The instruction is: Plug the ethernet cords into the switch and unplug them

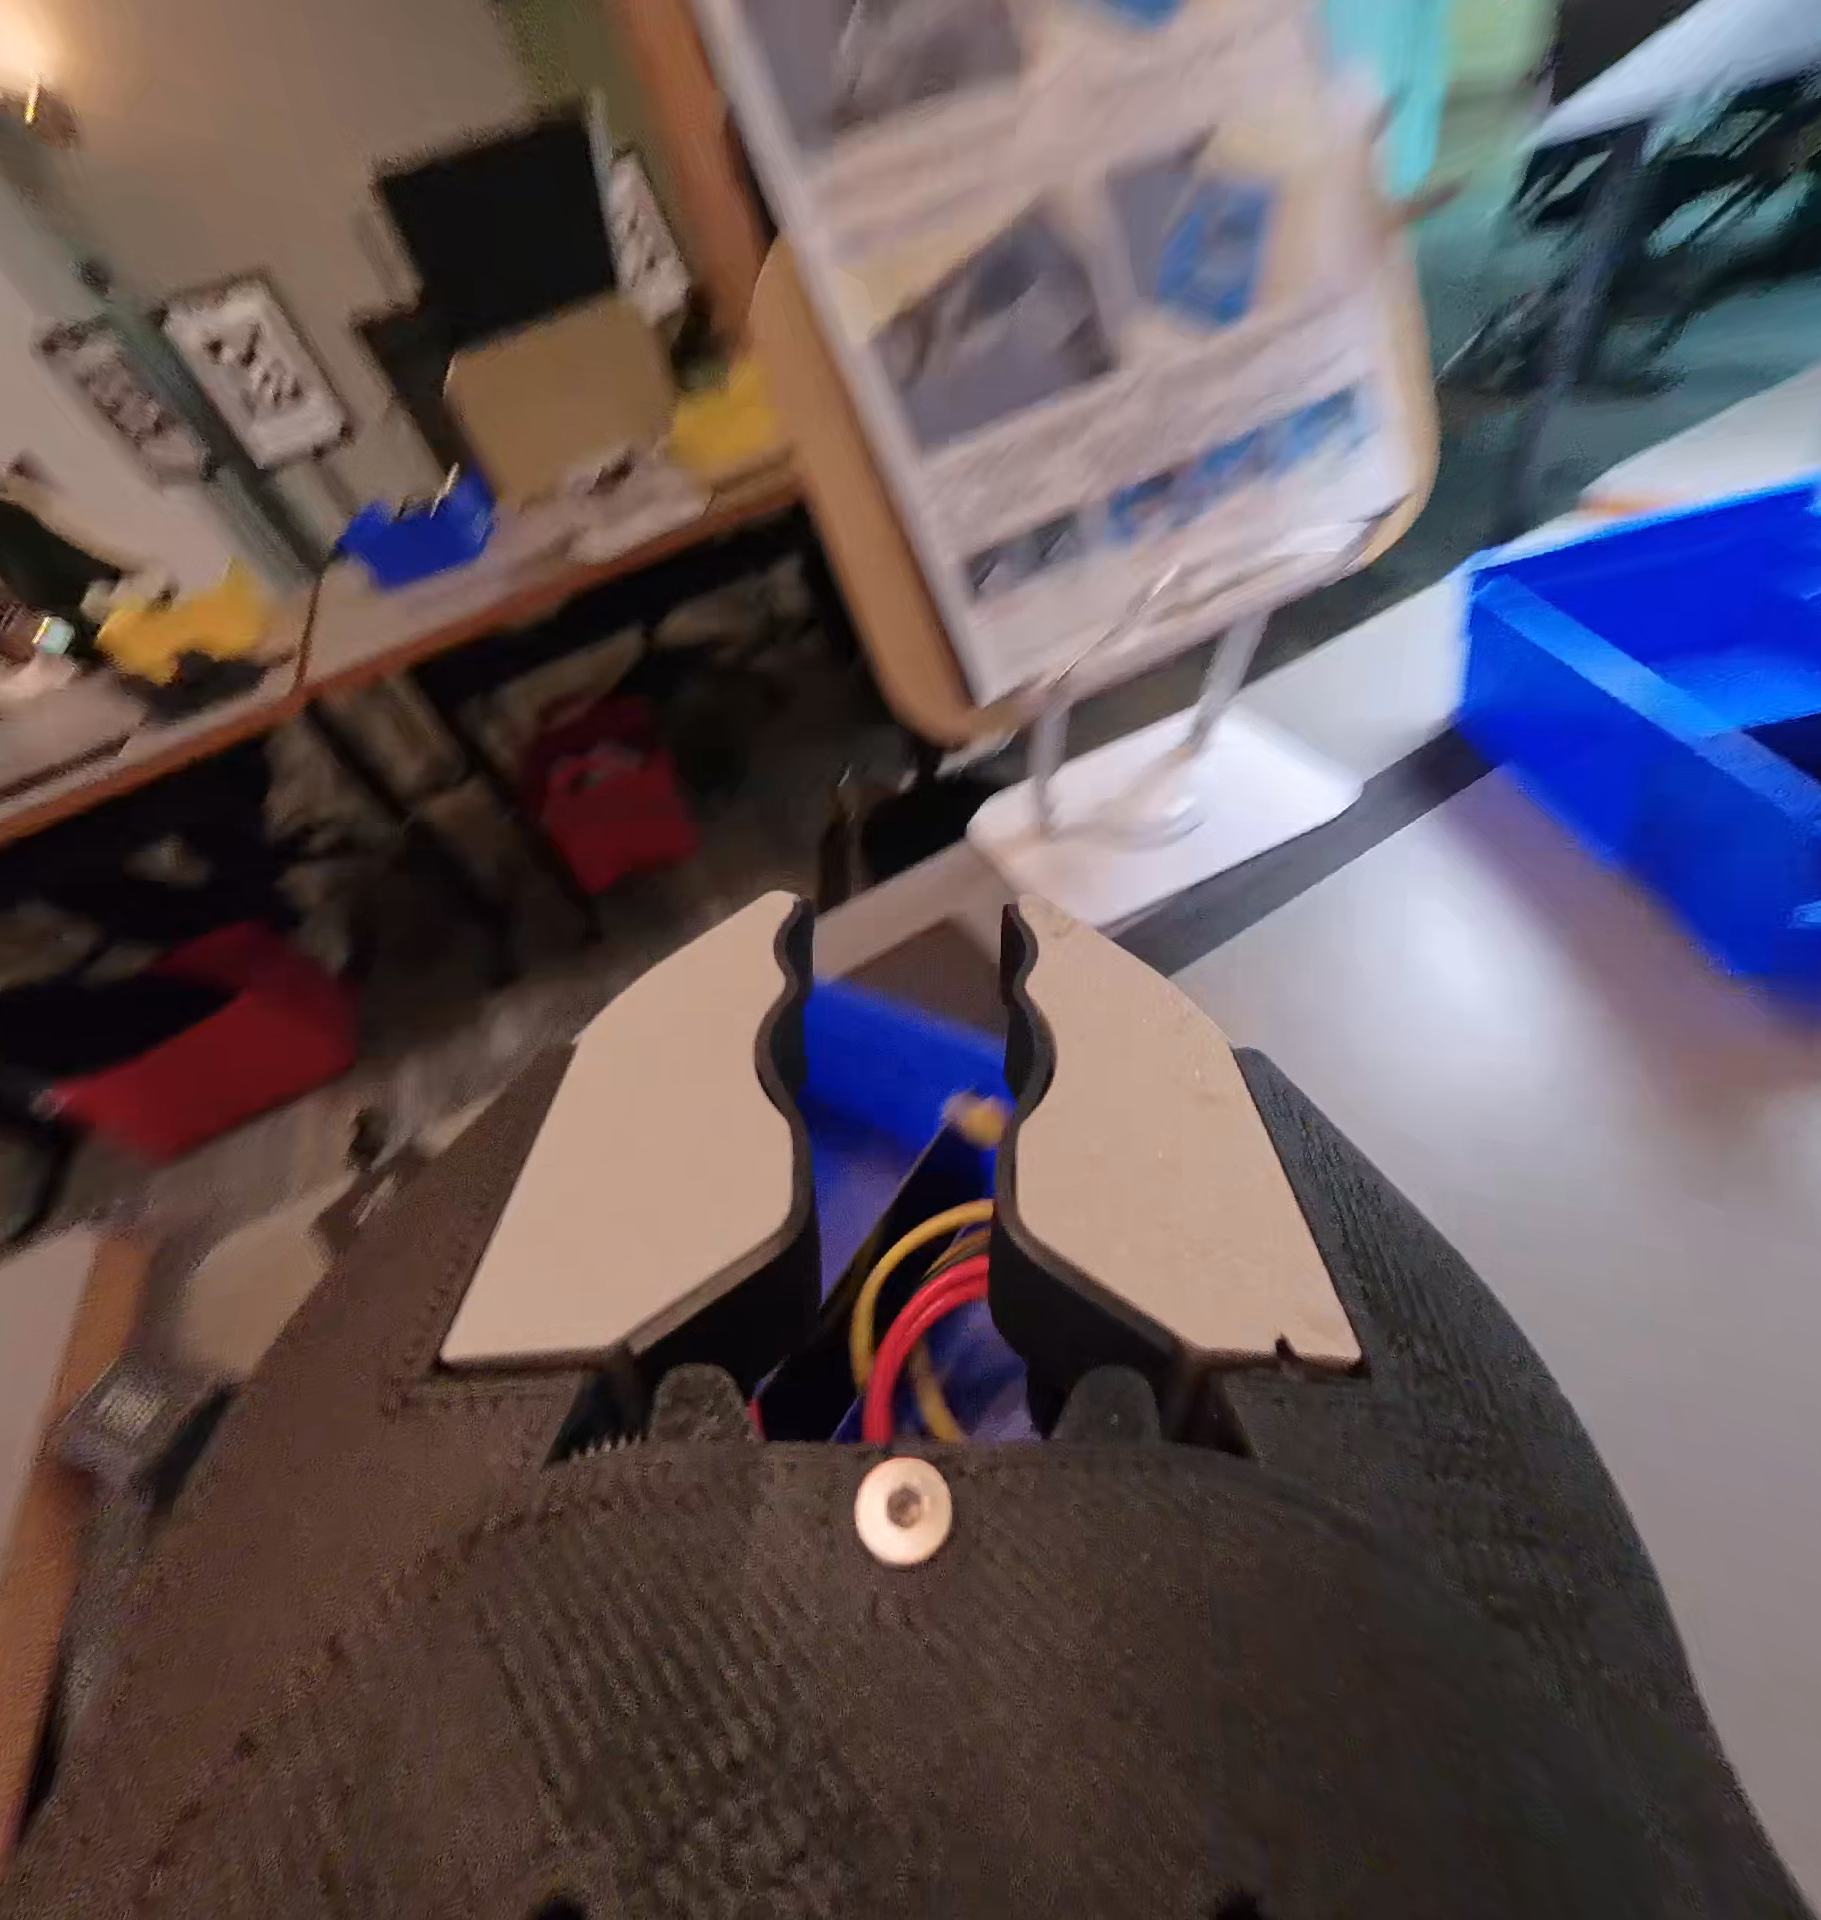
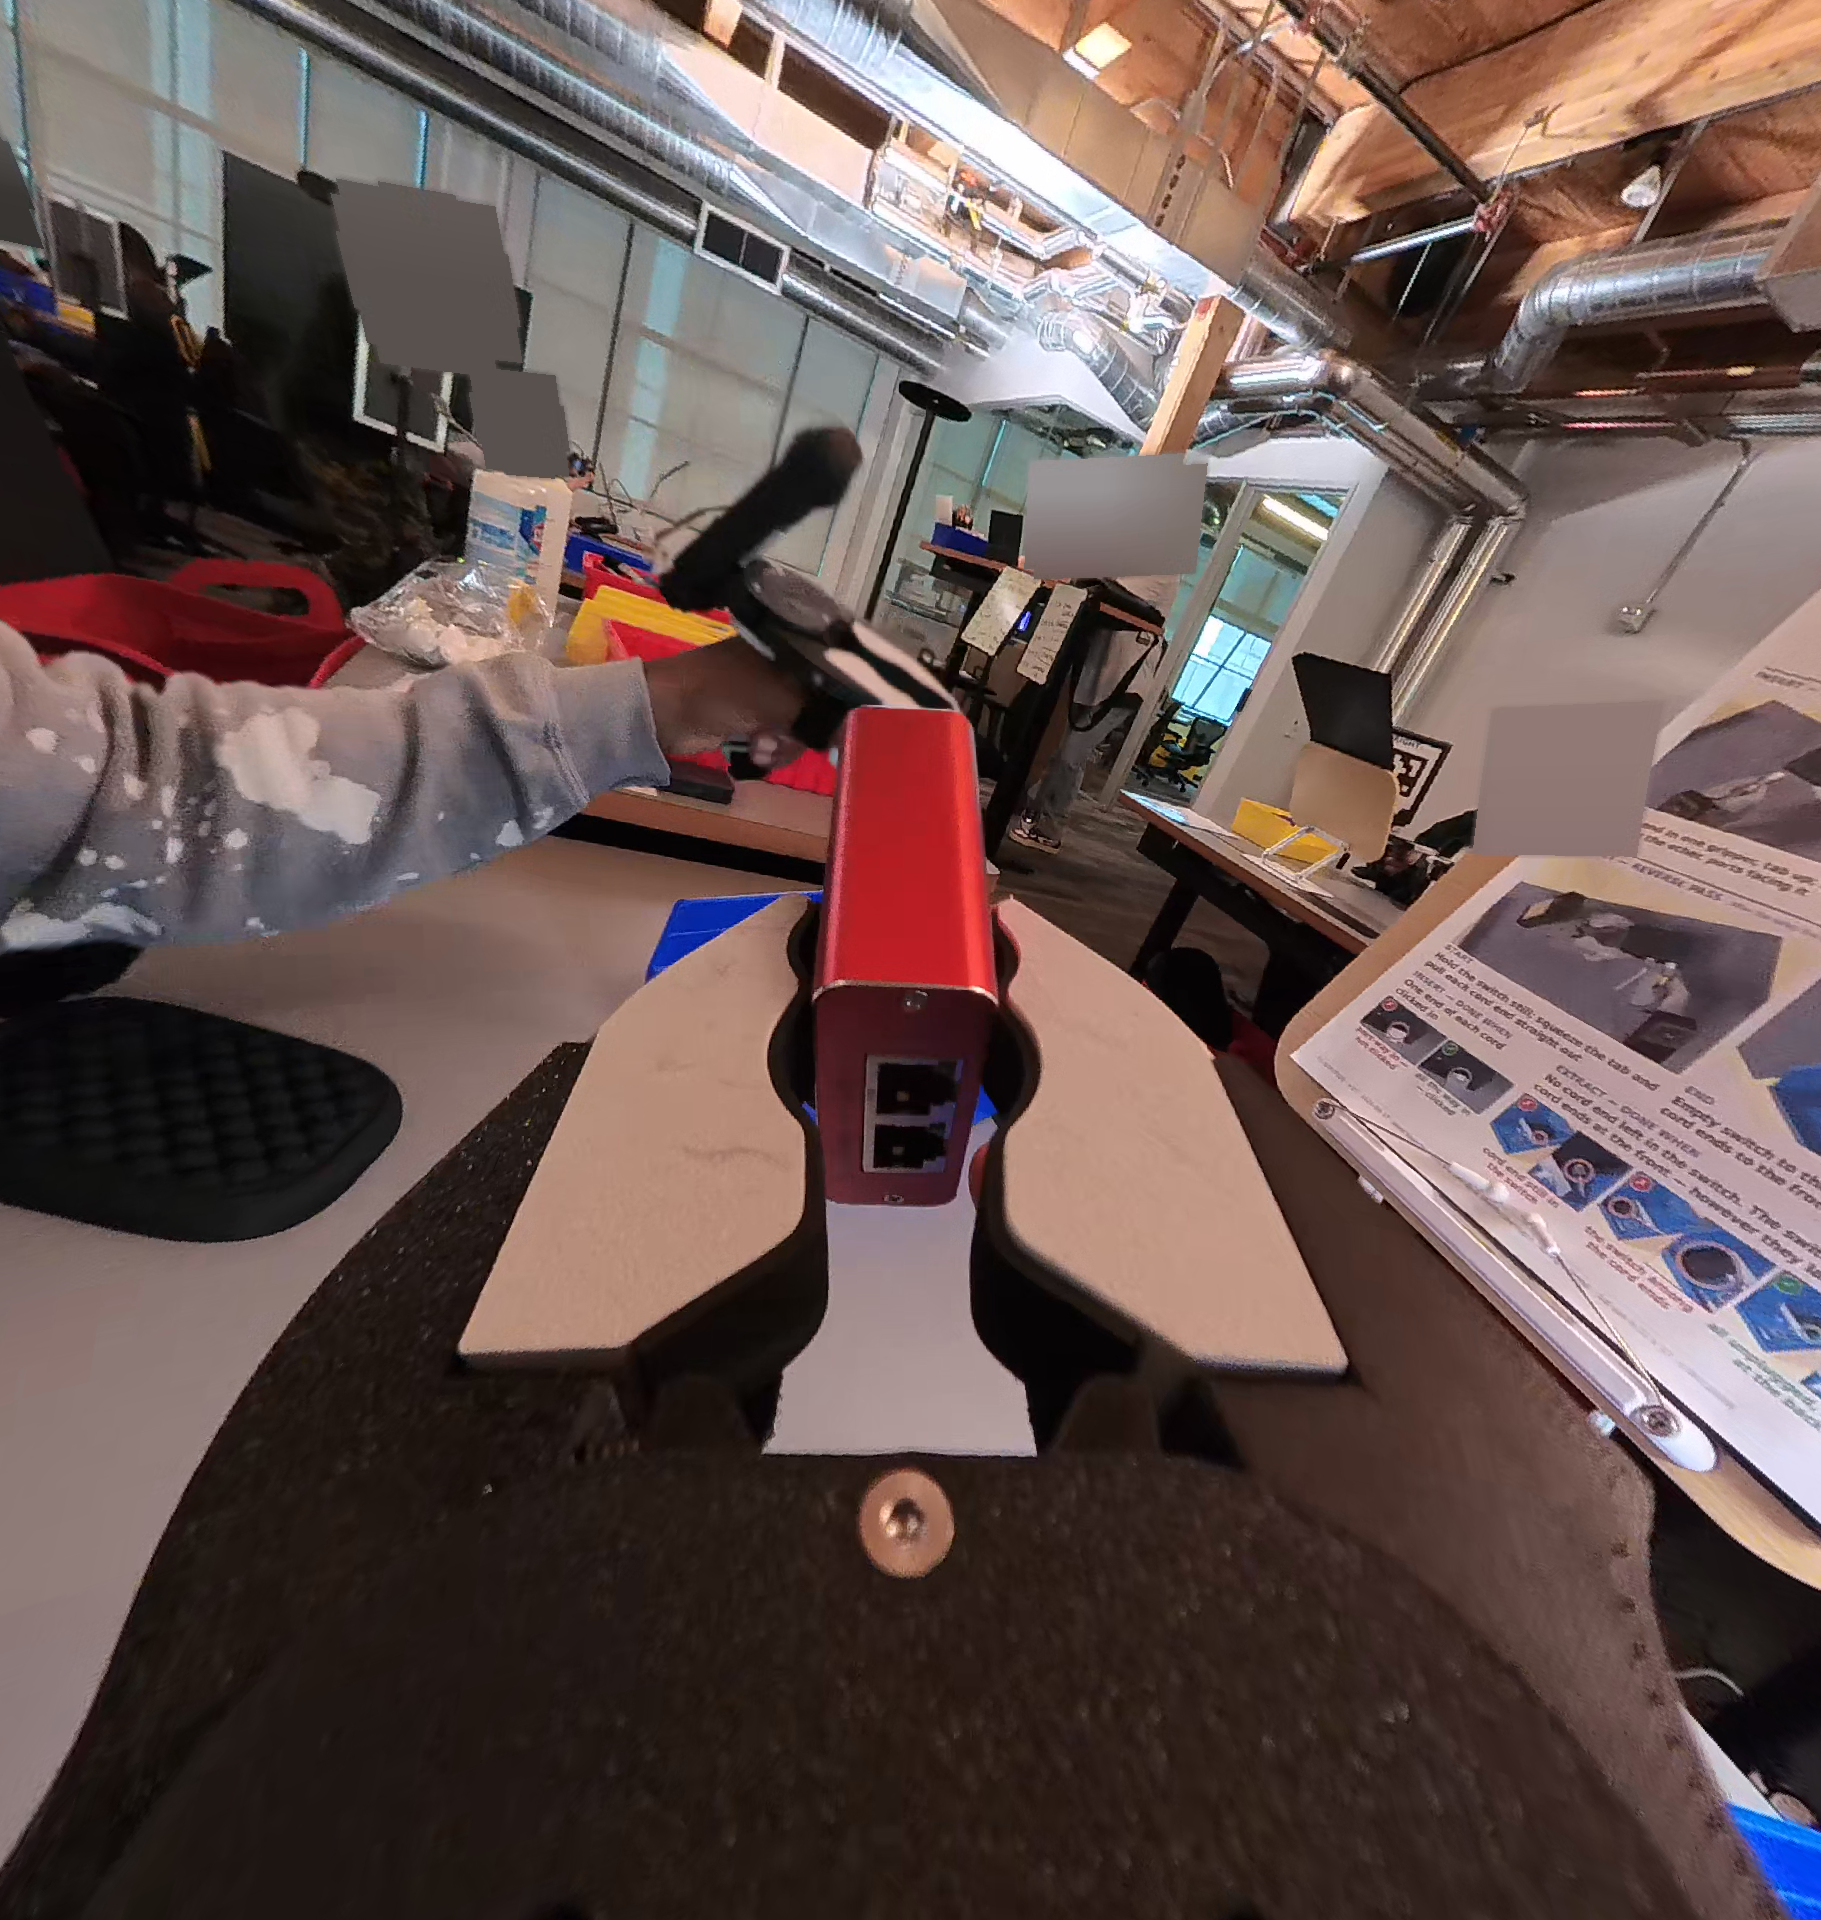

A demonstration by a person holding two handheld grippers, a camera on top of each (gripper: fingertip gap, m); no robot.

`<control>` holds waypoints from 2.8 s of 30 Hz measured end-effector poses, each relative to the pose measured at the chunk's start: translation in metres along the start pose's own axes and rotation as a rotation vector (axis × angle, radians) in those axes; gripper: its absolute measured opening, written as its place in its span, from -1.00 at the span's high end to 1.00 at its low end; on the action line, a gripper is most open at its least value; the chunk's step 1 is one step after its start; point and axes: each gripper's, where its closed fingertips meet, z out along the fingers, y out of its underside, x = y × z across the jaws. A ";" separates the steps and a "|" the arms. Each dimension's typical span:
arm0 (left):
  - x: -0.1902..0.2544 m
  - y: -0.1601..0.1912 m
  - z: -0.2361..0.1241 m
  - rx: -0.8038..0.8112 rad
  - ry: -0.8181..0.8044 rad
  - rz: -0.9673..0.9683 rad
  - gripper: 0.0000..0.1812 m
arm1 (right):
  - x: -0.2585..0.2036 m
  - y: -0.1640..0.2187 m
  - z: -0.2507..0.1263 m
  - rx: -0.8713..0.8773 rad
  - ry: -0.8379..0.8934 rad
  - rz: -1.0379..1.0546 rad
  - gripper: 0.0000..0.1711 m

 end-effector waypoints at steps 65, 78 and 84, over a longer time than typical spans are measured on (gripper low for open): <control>0.372 0.095 -0.076 -0.401 1.660 -0.133 0.88 | -0.094 0.076 -0.029 -0.164 -0.458 0.125 0.67; 0.391 0.099 -0.097 -0.514 1.923 -0.439 0.88 | -0.133 0.106 -0.041 -0.328 -0.505 -0.163 0.67; 0.394 0.100 -0.098 -0.543 1.918 -0.471 0.88 | -0.137 0.110 -0.043 -0.379 -0.525 -0.273 0.67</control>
